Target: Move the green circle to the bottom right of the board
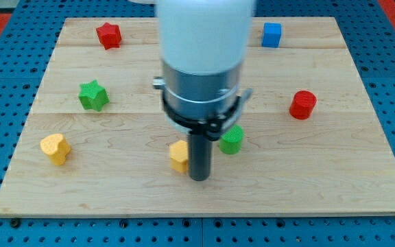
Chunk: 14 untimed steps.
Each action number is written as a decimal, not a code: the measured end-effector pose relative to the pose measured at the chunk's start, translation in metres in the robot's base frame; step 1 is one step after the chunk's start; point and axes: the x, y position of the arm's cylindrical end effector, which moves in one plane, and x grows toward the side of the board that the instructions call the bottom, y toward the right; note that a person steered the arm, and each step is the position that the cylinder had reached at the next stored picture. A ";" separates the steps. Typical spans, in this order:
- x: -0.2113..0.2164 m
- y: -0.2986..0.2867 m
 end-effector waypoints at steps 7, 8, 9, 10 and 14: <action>-0.088 0.078; -0.035 0.125; -0.019 0.159; -0.045 0.116; -0.034 0.192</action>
